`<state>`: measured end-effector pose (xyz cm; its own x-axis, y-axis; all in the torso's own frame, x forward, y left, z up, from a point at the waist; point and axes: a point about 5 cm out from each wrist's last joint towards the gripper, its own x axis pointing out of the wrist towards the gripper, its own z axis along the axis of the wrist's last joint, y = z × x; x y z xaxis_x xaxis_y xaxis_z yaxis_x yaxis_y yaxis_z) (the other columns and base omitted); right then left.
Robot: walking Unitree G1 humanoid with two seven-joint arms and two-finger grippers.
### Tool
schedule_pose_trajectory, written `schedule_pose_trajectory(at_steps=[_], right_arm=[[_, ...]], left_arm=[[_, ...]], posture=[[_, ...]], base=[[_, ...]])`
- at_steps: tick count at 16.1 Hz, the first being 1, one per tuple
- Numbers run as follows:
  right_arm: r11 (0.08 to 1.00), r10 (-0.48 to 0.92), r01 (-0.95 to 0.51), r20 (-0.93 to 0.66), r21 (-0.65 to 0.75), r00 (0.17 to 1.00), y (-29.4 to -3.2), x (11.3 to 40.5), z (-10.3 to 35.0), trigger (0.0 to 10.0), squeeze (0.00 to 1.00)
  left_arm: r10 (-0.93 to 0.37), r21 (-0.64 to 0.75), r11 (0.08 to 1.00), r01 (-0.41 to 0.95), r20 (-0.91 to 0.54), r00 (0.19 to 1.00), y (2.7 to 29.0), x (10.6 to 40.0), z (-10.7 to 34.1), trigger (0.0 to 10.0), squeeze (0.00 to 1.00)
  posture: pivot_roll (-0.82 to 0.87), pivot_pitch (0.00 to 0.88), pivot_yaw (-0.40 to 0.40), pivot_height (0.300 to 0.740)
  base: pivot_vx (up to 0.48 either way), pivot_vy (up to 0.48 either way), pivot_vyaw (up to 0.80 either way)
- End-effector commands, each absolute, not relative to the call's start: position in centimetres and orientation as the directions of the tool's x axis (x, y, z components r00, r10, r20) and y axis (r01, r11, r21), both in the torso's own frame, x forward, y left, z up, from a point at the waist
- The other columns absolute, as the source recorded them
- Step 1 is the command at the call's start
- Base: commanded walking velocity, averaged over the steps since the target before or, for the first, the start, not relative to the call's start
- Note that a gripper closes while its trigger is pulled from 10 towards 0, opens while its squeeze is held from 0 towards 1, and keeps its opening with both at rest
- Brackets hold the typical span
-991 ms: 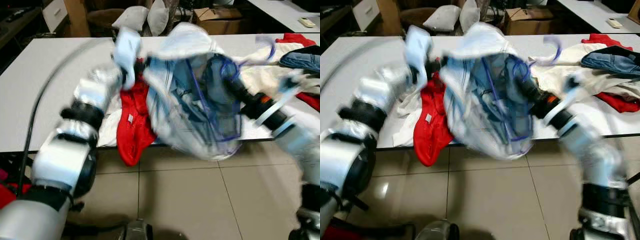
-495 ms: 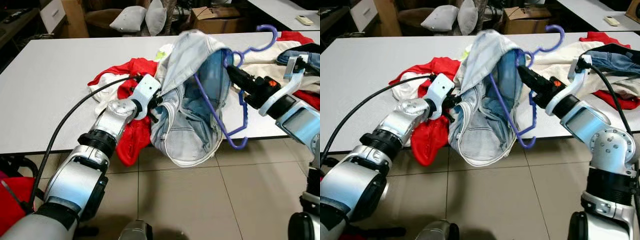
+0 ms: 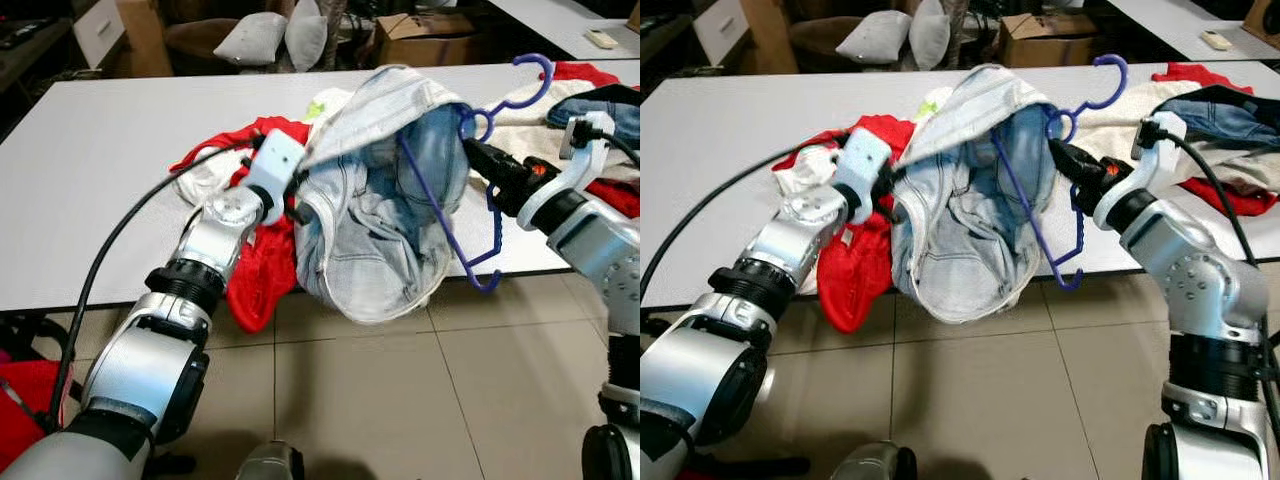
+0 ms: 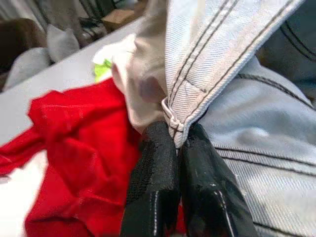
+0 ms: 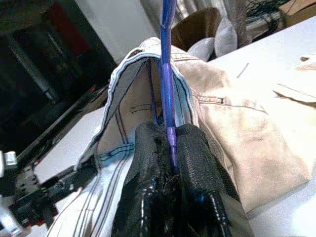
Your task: Hang hanger
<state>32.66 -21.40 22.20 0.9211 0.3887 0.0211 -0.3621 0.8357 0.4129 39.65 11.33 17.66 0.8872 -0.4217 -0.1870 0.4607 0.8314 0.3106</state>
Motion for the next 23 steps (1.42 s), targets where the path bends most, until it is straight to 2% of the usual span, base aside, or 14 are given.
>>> schedule_pose_trajectory(at_steps=[1, 3, 4, 8, 9, 12, 13, 14, 16, 18, 19, 21, 22, 23], right_arm=[[0.861, 0.328, -0.343, 0.106, 0.376, 0.939, -22.5, 32.7, 23.9, 10.0, 0.0], [0.849, 0.355, -0.378, 0.131, 0.369, 0.926, -22.1, 32.5, 24.1, 10.0, 0.0], [0.846, 0.366, -0.393, 0.142, 0.36, 0.92, -22.0, 32.5, 24.2, 10.0, 0.0], [0.843, 0.356, -0.395, 0.172, 0.366, 0.919, -22.4, 32.8, 24.4, 10.0, 0.0], [0.838, 0.353, -0.397, 0.184, 0.374, 0.917, -22.5, 32.9, 24.7, 10.0, 0.0], [0.842, 0.337, -0.379, 0.173, 0.385, 0.925, -22.8, 33.0, 24.4, 10.0, 0.0], [0.842, 0.337, -0.376, 0.166, 0.387, 0.927, -22.7, 33.0, 24.1, 10.0, 0.0], [0.839, 0.351, -0.386, 0.162, 0.382, 0.922, -22.5, 33.0, 24.0, 10.0, 0.0], [0.838, 0.376, -0.41, 0.163, 0.361, 0.912, -22.7, 33.0, 24.0, 10.0, 0.0], [0.794, 0.51, -0.541, 0.179, 0.277, 0.841, -23.2, 32.5, 24.1, 10.0, 0.0], [0.752, 0.583, -0.611, 0.183, 0.247, 0.792, -23.4, 32.1, 23.9, 10.0, 0.0], [0.678, 0.682, -0.706, 0.182, 0.204, 0.708, -24.2, 31.2, 23.4, 10.0, 0.0], [0.648, 0.714, -0.737, 0.183, 0.192, 0.676, -24.7, 30.8, 23.3, 10.0, 0.0], [0.625, 0.737, -0.757, 0.177, 0.19, 0.652, -25.0, 30.6, 23.2, 10.0, 0.0]], left_arm=[[-0.378, 0.313, 0.846, 0.431, -0.218, 0.9, 12.2, 39.5, 16.7, 10.0, 0.0], [-0.393, 0.287, 0.847, 0.447, -0.228, 0.891, 12.1, 39.4, 16.4, 10.0, 0.0], [-0.408, 0.264, 0.849, 0.457, -0.222, 0.886, 12.0, 39.4, 16.5, 10.0, 1.0], [-0.467, 0.229, 0.834, 0.501, -0.19, 0.864, 12.0, 39.4, 17.5, 10.0, 1.0], [-0.561, 0.188, 0.787, 0.587, -0.174, 0.809, 11.6, 39.0, 18.1, 10.0, 1.0], [-0.68, 0.059, 0.728, 0.683, -0.069, 0.73, 12.0, 37.8, 19.8, 10.0, 1.0], [-0.705, 0.021, 0.708, 0.706, -0.035, 0.709, 12.4, 37.3, 20.3, 10.0, 0.95], [-0.738, -0.02, 0.674, 0.738, 0.008, 0.674, 13.1, 36.6, 21.0, 10.0, 0.0], [-0.726, -0.009, 0.687, 0.727, 0.05, 0.686, 14.1, 36.6, 22.0, 10.0, 0.0], [-0.611, 0.084, 0.792, 0.605, 0.11, 0.784, 17.1, 38.4, 24.7, 10.0, 0.0], [-0.587, 0.134, 0.808, 0.574, 0.105, 0.803, 18.2, 38.9, 26.1, 10.0, 1.0], [-0.595, 0.403, 0.741, 0.538, 0.02, 0.804, 19.0, 39.3, 27.9, 10.0, 1.0], [-0.597, 0.464, 0.713, 0.526, 0.01, 0.802, 18.9, 39.7, 29.0, 10.0, 1.0], [-0.622, 0.509, 0.679, 0.529, 0.015, 0.783, 18.5, 39.8, 30.0, 10.0, 0.0]], posture=[[0.08, 0.0, 0.049, 0.74], [0.07, 0.0, 0.05, 0.74], [0.07, 0.0, 0.052, 0.74], [0.07, 0.0, 0.056, 0.74], [0.07, 0.0, 0.058, 0.74], [0.07, 0.0, 0.058, 0.74], [0.06, 0.0, 0.064, 0.74], [0.06, 0.0, 0.065, 0.74], [0.06, 0.0, 0.064, 0.74], [0.06, 0.0, 0.063, 0.74], [0.06, 0.0, 0.062, 0.74], [0.06, 0.0, 0.055, 0.74], [0.07, 0.0, 0.054, 0.74], [0.07, 0.0, 0.054, 0.74]], base=[[0.0, 0.0, 0.0], [0.0, 0.0, 0.0], [0.0, 0.0, 0.0], [0.0, 0.0, 0.0], [0.0, 0.0, 0.0], [0.0, 0.0, 0.0], [0.0, 0.0, 0.0], [0.0, 0.0, 0.0], [0.0, 0.0, 0.0], [0.0, 0.0, 0.0], [0.0, 0.0, 0.0], [0.0, 0.0, 0.0], [0.0, 0.0, 0.0], [0.0, 0.0, 0.0]])
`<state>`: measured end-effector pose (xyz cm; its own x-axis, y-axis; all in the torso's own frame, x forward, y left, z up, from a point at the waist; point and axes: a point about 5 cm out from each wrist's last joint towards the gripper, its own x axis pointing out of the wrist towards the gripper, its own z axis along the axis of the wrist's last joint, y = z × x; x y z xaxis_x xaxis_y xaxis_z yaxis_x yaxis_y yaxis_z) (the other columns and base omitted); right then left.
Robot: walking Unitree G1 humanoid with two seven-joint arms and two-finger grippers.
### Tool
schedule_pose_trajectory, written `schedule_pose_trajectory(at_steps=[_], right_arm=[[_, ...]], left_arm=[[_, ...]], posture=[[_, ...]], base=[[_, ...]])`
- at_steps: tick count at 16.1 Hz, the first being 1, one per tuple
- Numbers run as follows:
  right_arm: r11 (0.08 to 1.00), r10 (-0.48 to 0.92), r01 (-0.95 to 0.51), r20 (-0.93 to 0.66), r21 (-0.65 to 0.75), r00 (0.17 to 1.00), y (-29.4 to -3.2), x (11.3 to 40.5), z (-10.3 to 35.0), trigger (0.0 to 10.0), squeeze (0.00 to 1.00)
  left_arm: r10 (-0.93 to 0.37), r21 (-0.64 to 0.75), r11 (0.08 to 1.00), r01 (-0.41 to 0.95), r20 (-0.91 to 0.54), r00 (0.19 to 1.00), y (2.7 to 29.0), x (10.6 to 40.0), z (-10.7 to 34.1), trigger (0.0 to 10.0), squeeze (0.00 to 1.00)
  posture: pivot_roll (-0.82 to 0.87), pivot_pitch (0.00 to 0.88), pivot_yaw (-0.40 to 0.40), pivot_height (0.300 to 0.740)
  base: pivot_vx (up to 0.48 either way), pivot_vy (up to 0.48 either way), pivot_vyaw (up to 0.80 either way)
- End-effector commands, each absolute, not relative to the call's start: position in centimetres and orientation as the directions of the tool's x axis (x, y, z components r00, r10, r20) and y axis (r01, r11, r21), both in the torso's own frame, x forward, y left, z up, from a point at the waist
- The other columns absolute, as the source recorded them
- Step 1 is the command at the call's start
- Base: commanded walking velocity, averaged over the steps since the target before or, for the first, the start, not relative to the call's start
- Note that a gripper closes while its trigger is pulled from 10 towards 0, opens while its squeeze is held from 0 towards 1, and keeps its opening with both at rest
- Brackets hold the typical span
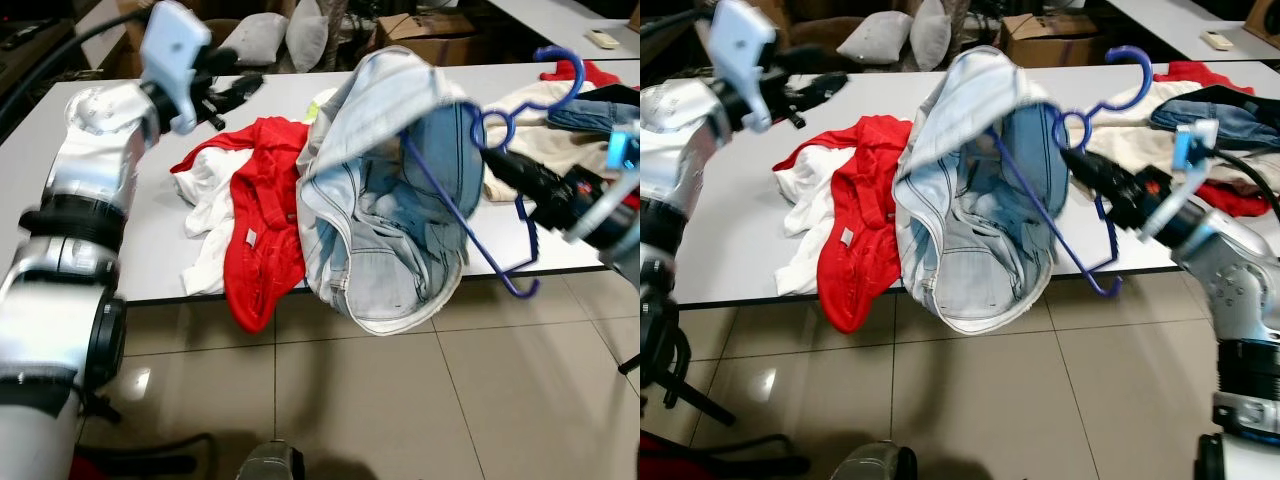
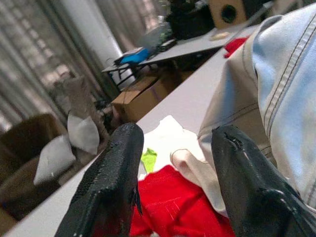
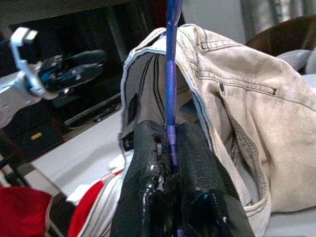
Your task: Hang hanger
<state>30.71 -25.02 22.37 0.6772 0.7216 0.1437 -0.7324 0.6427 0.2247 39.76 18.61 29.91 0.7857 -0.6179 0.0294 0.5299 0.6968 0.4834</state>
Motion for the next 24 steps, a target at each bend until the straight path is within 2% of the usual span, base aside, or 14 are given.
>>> schedule_pose_trajectory(at_steps=[1, 2, 3, 5, 6, 7, 9, 10, 11, 12, 16, 19, 21, 24], right_arm=[[0.605, 0.761, -0.777, 0.163, 0.174, 0.628, -25.1, 30.2, 23.0, 10.0, 0.0], [0.586, 0.779, -0.794, 0.156, 0.163, 0.607, -25.0, 29.9, 22.9, 10.0, 0.0], [0.583, 0.782, -0.797, 0.156, 0.161, 0.604, -25.1, 29.9, 22.9, 10.0, 0.0], [0.544, 0.818, -0.828, 0.135, 0.135, 0.559, -25.1, 29.8, 22.5, 10.0, 0.0], [0.538, 0.822, -0.832, 0.134, 0.133, 0.553, -25.1, 29.7, 22.5, 10.0, 0.0], [0.527, 0.833, -0.84, 0.117, 0.128, 0.54, -24.9, 29.6, 22.1, 10.0, 0.0], [0.513, 0.848, -0.851, 0.089, 0.113, 0.523, -24.5, 29.4, 21.7, 10.0, 0.0], [0.508, 0.852, -0.855, 0.081, 0.107, 0.517, -24.4, 29.3, 21.7, 10.0, 0.0], [0.501, 0.859, -0.86, 0.067, 0.097, 0.508, -24.2, 29.2, 21.6, 10.0, 0.0], [0.493, 0.869, -0.868, 0.014, 0.058, 0.495, -23.8, 28.9, 21.4, 10.0, 0.0], [0.473, 0.876, -0.881, -0.096, -0.026, 0.473, -23.4, 28.3, 21.0, 10.0, 0.0], [0.447, 0.885, -0.893, -0.114, -0.058, 0.451, -23.0, 28.3, 21.1, 10.0, 0.0], [0.416, 0.896, -0.906, -0.135, -0.076, 0.423, -22.7, 28.0, 21.1, 10.0, 0.0], [0.426, 0.89, -0.9, -0.137, -0.093, 0.435, -22.7, 28.1, 21.3, 10.0, 0.0]], left_arm=[[-0.681, 0.521, 0.636, 0.569, 0.033, 0.731, 17.7, 39.7, 31.5, 10.0, 0.0], [-0.798, 0.555, 0.511, 0.657, 0.02, 0.603, 16.2, 39.1, 33.3, 10.0, 0.0], [-0.82, 0.567, 0.476, 0.673, 0.008, 0.573, 15.9, 39.0, 33.5, 10.0, 0.0], [-0.888, 0.698, 0.169, 0.696, -0.198, 0.415, 13.2, 38.4, 34.5, 10.0, 0.0], [-0.89, 0.704, 0.143, 0.695, -0.216, 0.402, 13.0, 38.3, 34.6, 10.0, 0.0], [-0.868, 0.764, -0.015, 0.645, -0.33, 0.372, 11.5, 38.0, 34.3, 10.0, 1.0], [-0.822, 0.798, -0.189, 0.572, -0.447, 0.352, 9.4, 37.9, 33.2, 10.0, 1.0], [-0.826, 0.805, -0.185, 0.564, -0.438, 0.354, 9.0, 37.9, 33.0, 10.0, 1.0], [-0.831, 0.8, -0.183, 0.572, -0.436, 0.345, 8.7, 38.0, 32.8, 10.0, 0.75], [-0.857, 0.784, -0.162, 0.599, -0.413, 0.308, 8.1, 37.9, 32.8, 10.0, 0.0], [-0.919, 0.74, -0.116, 0.663, -0.333, 0.21, 6.9, 37.7, 33.4, 10.0, 0.0], [-0.842, 0.656, -0.268, 0.705, -0.515, 0.159, 7.6, 37.6, 31.0, 10.0, 0.0], [-0.791, 0.645, -0.303, 0.701, -0.58, 0.193, 8.1, 37.8, 29.6, 10.0, 0.0], [-0.778, 0.65, -0.272, 0.709, -0.583, 0.236, 8.1, 38.1, 29.1, 10.0, 0.0]], posture=[[0.07, 0.0, 0.053, 0.74], [0.07, 0.0, 0.053, 0.74], [0.07, 0.0, 0.053, 0.74], [0.07, 0.0, 0.068, 0.74], [0.07, 0.0, 0.068, 0.74], [0.07, 0.0, 0.071, 0.74], [0.07, 0.0, 0.079, 0.74], [0.07, 0.0, 0.083, 0.74], [0.07, 0.0, 0.083, 0.74], [0.06, 0.0, 0.093, 0.74], [0.05, 0.0, 0.094, 0.74], [0.06, 0.0, 0.088, 0.74], [0.06, 0.0, 0.083, 0.74], [0.06, 0.0, 0.087, 0.74]], base=[[0.0, 0.0, 0.0], [0.0, 0.0, 0.0], [0.0, 0.0, 0.0], [0.0, 0.0, 0.0], [0.0, 0.0, 0.0], [0.0, 0.0, 0.0], [0.0, 0.0, 0.0], [0.0, 0.0, 0.0], [0.0, 0.0, 0.0], [0.0, 0.0, 0.0], [0.0, 0.0, 0.0], [0.0, 0.0, 0.0], [0.0, 0.0, 0.0], [0.0, 0.0, 0.0]])
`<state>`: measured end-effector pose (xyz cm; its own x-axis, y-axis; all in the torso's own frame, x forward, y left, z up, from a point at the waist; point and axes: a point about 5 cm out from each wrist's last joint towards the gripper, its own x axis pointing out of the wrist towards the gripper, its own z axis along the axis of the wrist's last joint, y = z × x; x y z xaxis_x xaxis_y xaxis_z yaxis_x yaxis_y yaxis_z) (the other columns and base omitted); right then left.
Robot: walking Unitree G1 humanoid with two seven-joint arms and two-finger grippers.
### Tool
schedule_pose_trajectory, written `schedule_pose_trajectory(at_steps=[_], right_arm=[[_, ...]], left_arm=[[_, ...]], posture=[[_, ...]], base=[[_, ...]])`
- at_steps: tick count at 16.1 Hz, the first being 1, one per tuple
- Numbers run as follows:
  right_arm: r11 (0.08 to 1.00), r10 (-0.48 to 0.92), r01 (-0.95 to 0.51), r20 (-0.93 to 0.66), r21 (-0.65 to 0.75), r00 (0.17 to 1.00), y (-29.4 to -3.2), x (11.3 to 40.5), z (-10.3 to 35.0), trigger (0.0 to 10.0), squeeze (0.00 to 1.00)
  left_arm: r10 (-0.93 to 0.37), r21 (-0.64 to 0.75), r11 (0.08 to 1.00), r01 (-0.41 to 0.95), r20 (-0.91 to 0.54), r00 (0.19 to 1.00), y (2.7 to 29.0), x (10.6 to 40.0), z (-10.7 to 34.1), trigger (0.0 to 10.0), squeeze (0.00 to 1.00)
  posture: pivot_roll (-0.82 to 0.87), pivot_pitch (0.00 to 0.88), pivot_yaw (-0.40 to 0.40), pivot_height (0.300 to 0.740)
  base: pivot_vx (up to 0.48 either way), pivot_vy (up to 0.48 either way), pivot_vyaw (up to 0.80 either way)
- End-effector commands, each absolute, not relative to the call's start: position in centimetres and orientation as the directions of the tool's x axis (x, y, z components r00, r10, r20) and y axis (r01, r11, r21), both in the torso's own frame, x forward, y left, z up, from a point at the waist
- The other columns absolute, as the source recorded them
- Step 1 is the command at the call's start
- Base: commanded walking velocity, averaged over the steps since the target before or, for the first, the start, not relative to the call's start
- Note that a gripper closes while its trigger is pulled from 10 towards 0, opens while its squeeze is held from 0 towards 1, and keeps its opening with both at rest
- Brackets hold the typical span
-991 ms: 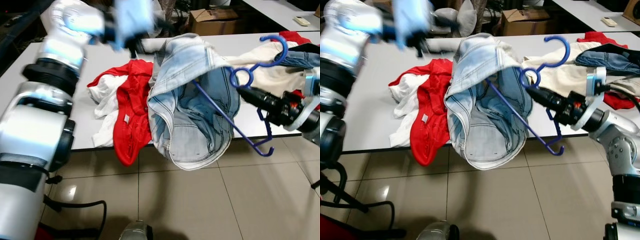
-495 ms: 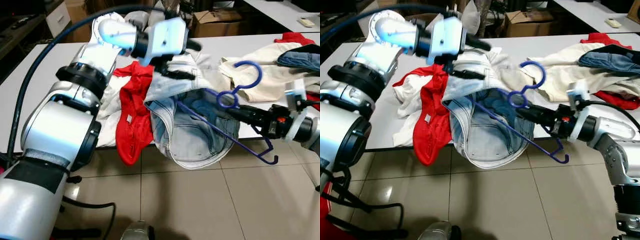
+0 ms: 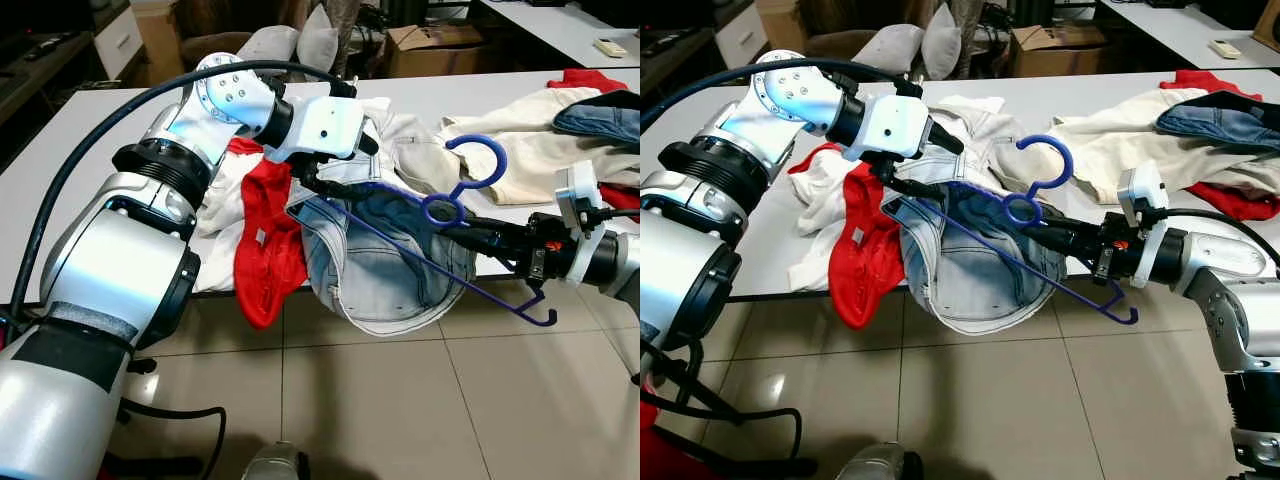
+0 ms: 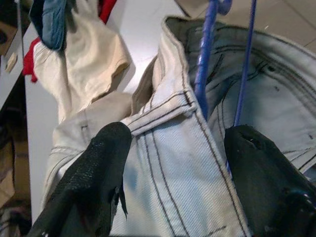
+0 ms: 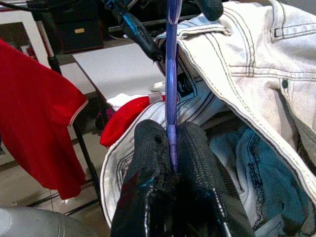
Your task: Hang hanger
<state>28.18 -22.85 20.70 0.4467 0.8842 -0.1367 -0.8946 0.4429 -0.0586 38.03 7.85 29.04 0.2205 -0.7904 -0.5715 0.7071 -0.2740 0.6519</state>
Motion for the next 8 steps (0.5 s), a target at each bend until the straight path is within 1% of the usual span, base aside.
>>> schedule_pose_trajectory(at_steps=[1, 3, 4, 5, 6, 7, 8], right_arm=[[0.427, 0.889, -0.899, -0.136, -0.094, 0.436, -22.7, 28.1, 21.3, 10.0, 0.0], [0.45, 0.88, -0.887, -0.116, -0.101, 0.46, -22.9, 28.0, 21.6, 10.0, 0.0], [0.471, 0.87, -0.877, -0.11, -0.101, 0.48, -23.0, 27.9, 21.6, 10.0, 0.0], [0.517, 0.844, -0.851, -0.108, -0.094, 0.525, -23.3, 28.1, 21.5, 10.0, 0.0], [0.609, 0.782, -0.788, -0.098, -0.085, 0.615, -23.9, 28.6, 21.2, 10.0, 0.0], [0.675, 0.728, -0.734, -0.09, -0.081, 0.68, -24.4, 29.1, 20.9, 10.0, 0.0], [0.732, 0.674, -0.679, -0.082, -0.055, 0.734, -24.9, 29.5, 20.6, 10.0, 0.0]], left_arm=[[-0.778, 0.651, -0.264, 0.712, -0.58, 0.242, 8.0, 38.2, 29.0, 10.0, 0.0], [-0.772, 0.654, -0.241, 0.717, -0.577, 0.267, 8.0, 38.4, 28.6, 10.0, 0.0], [-0.785, 0.664, -0.208, 0.718, -0.551, 0.282, 7.9, 38.5, 28.7, 10.0, 0.0], [-0.845, 0.646, -0.115, 0.755, -0.463, 0.268, 7.6, 38.6, 29.4, 10.0, 0.0], [-0.919, 0.567, -0.027, 0.823, -0.337, 0.203, 7.5, 38.5, 30.2, 10.0, 0.0], [-0.948, 0.515, -0.009, 0.857, -0.276, 0.156, 7.6, 38.3, 30.5, 10.0, 0.0], [-0.956, 0.5, 0.034, 0.866, -0.236, 0.173, 7.8, 38.5, 30.4, 10.0, 0.0]], posture=[[0.06, 0.0, 0.087, 0.74], [0.06, 0.0, 0.096, 0.74], [0.05, 0.0, 0.101, 0.74], [0.05, 0.0, 0.103, 0.74], [0.05, 0.0, 0.107, 0.74], [0.04, 0.0, 0.109, 0.74], [0.04, 0.0, 0.109, 0.74]], base=[[0.0, 0.0, 0.0], [0.0, 0.0, 0.0], [0.0, 0.0, 0.0], [0.0, 0.0, 0.0], [0.0, 0.0, 0.0], [0.0, 0.0, 0.0], [0.0, 0.0, 0.0]])
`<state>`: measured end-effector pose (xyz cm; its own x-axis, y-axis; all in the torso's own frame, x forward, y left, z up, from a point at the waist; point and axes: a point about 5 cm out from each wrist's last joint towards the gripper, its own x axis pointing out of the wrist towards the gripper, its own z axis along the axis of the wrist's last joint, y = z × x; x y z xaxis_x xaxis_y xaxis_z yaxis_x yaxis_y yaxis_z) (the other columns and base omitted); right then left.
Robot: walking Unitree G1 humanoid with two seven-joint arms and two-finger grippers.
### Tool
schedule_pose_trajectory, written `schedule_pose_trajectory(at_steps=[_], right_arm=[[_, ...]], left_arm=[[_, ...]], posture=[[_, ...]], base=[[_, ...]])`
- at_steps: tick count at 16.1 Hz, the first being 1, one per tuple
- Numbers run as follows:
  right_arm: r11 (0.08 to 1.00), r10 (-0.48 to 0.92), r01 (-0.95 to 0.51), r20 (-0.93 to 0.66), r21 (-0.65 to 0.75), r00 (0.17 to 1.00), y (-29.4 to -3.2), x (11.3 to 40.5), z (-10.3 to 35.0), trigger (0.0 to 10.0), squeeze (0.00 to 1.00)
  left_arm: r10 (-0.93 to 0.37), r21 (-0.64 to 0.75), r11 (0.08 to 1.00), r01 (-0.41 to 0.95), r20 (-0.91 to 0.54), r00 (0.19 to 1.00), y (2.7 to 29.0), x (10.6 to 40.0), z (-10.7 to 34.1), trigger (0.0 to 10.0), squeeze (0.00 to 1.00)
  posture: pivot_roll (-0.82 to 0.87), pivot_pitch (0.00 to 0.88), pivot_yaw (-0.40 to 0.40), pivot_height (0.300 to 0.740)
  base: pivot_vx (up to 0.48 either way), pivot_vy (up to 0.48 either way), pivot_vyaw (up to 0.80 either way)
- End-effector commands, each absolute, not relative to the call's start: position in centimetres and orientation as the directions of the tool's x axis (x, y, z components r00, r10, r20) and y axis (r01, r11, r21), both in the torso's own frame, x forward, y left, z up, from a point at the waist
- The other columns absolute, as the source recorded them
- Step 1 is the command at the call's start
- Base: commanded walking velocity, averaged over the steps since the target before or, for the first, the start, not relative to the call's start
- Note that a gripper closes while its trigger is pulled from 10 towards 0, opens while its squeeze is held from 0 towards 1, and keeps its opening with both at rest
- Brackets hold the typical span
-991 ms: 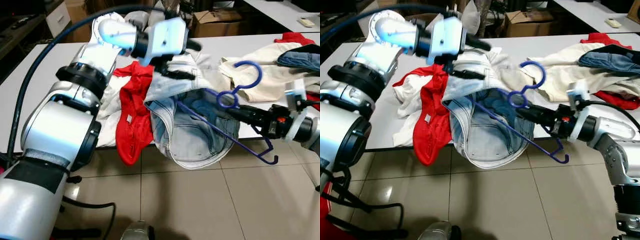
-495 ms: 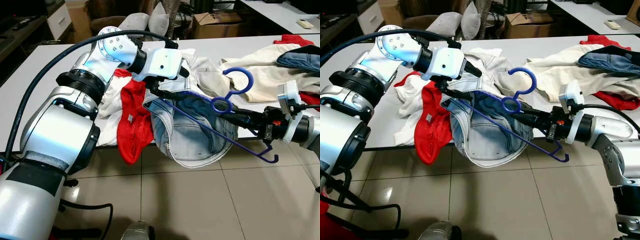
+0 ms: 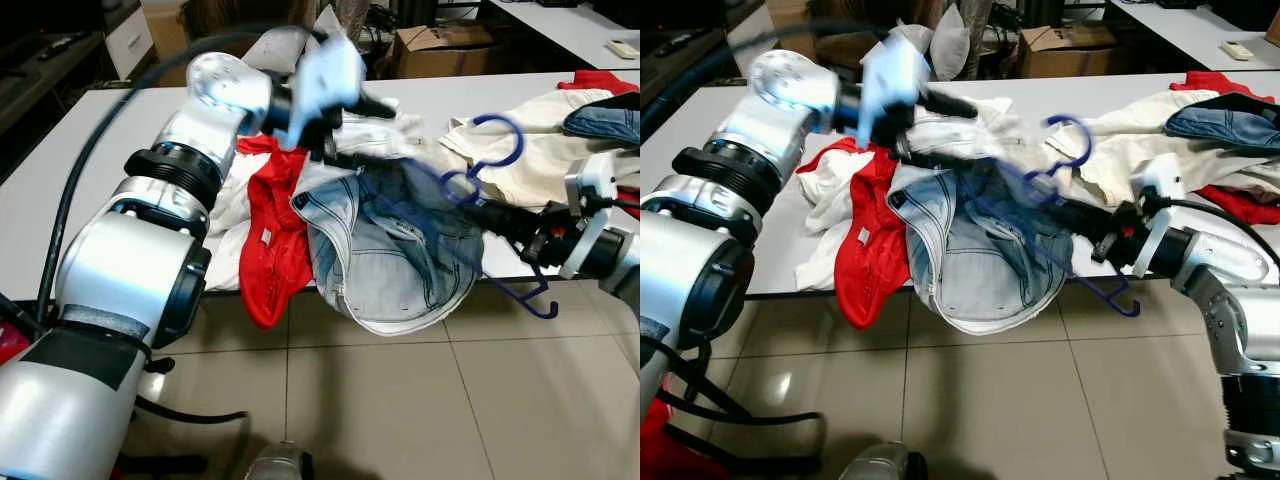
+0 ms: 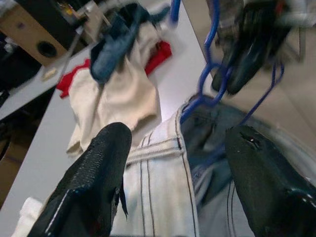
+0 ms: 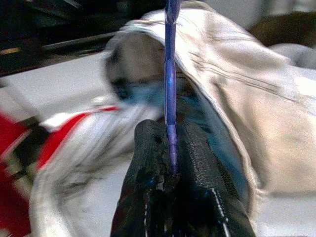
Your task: Hang hanger
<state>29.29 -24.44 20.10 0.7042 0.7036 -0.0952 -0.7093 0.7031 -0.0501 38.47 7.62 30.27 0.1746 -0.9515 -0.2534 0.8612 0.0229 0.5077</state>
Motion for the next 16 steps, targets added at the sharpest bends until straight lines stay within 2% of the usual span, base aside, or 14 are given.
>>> schedule_pose_trajectory(at_steps=[1, 2, 3, 4, 5, 6, 8, 11, 12, 13, 15, 16], right_arm=[[0.784, 0.618, -0.621, -0.069, -0.019, 0.783, -25.2, 29.9, 20.3, 10.0, 0.0], [0.794, 0.606, -0.608, -0.066, -0.009, 0.793, -25.3, 29.9, 20.2, 10.0, 0.0], [0.799, 0.601, -0.602, -0.056, 0.018, 0.797, -25.0, 29.6, 19.9, 10.0, 0.0], [0.806, 0.592, -0.59, -0.054, 0.043, 0.804, -24.7, 29.2, 19.2, 10.0, 0.0], [0.826, 0.563, -0.56, -0.054, 0.057, 0.825, -24.7, 29.2, 18.8, 10.0, 0.0], [0.911, 0.402, -0.392, -0.06, 0.123, 0.914, -25.4, 29.7, 17.6, 10.0, 0.0], [0.941, 0.289, -0.274, -0.055, 0.198, 0.956, -25.8, 29.9, 16.7, 10.0, 0.0], [0.942, 0.253, -0.237, -0.038, 0.239, 0.967, -25.3, 29.7, 16.6, 10.0, 0.0], [0.943, 0.24, -0.225, -0.036, 0.245, 0.97, -25.1, 29.9, 16.6, 10.0, 0.0], [0.942, 0.243, -0.228, -0.035, 0.246, 0.969, -24.9, 30.1, 16.8, 10.0, 0.0], [0.94, 0.249, -0.234, -0.032, 0.248, 0.968, -24.5, 30.3, 16.9, 10.0, 0.0], [0.939, 0.255, -0.24, -0.029, 0.247, 0.967, -24.3, 30.5, 17.1, 10.0, 0.0]], left_arm=[[-0.953, 0.497, 0.105, 0.862, -0.198, 0.23, 8.3, 38.8, 30.2, 10.0, 0.0], [-0.95, 0.497, 0.124, 0.859, -0.19, 0.247, 8.4, 38.9, 30.1, 10.0, 0.0], [-0.928, 0.461, 0.254, 0.85, -0.132, 0.348, 9.1, 39.4, 29.4, 10.0, 0.0], [-0.865, 0.449, 0.39, 0.804, -0.122, 0.487, 10.1, 40.1, 28.1, 10.0, 0.0], [-0.829, 0.425, 0.446, 0.787, -0.136, 0.543, 10.5, 40.4, 27.1, 10.0, 0.0], [-0.724, 0.374, 0.563, 0.737, -0.207, 0.658, 11.3, 40.7, 23.8, 10.0, 1.0], [-0.668, 0.32, 0.635, 0.704, -0.231, 0.707, 11.2, 40.3, 21.0, 10.0, 1.0], [-0.673, 0.167, 0.716, 0.678, -0.095, 0.733, 10.8, 39.4, 20.6, 10.0, 1.0], [-0.695, 0.142, 0.71, 0.689, -0.018, 0.719, 11.1, 38.5, 21.0, 10.0, 1.0], [-0.721, 0.159, 0.683, 0.713, -0.01, 0.693, 11.5, 37.7, 20.7, 10.0, 1.0], [-0.722, 0.239, 0.655, 0.717, -0.084, 0.687, 11.7, 37.0, 19.5, 10.0, 1.0], [-0.717, 0.309, 0.617, 0.724, -0.158, 0.679, 11.7, 36.4, 18.2, 10.0, 0.29]], posture=[[0.04, 0.0, 0.112, 0.74], [0.04, 0.0, 0.111, 0.74], [0.03, 0.0, 0.109, 0.74], [0.03, 0.0, 0.111, 0.74], [0.03, 0.0, 0.114, 0.74], [0.01, 0.0, 0.121, 0.74], [0.0, 0.0, 0.128, 0.74], [-0.01, 0.0, 0.141, 0.74], [-0.01, 0.0, 0.14, 0.74], [-0.01, 0.0, 0.133, 0.74], [-0.01, 0.0, 0.129, 0.74], [-0.01, 0.0, 0.126, 0.74]], base=[[0.0, 0.0, 0.0], [0.0, 0.0, 0.0], [0.0, 0.0, 0.0], [0.0, 0.0, 0.0], [0.0, 0.0, 0.0], [0.0, 0.0, 0.0], [0.0, 0.0, 0.0], [0.0, 0.0, 0.0], [0.0, 0.0, 0.0], [0.0, 0.0, 0.0], [0.0, 0.0, 0.0], [0.0, 0.0, 0.0]])
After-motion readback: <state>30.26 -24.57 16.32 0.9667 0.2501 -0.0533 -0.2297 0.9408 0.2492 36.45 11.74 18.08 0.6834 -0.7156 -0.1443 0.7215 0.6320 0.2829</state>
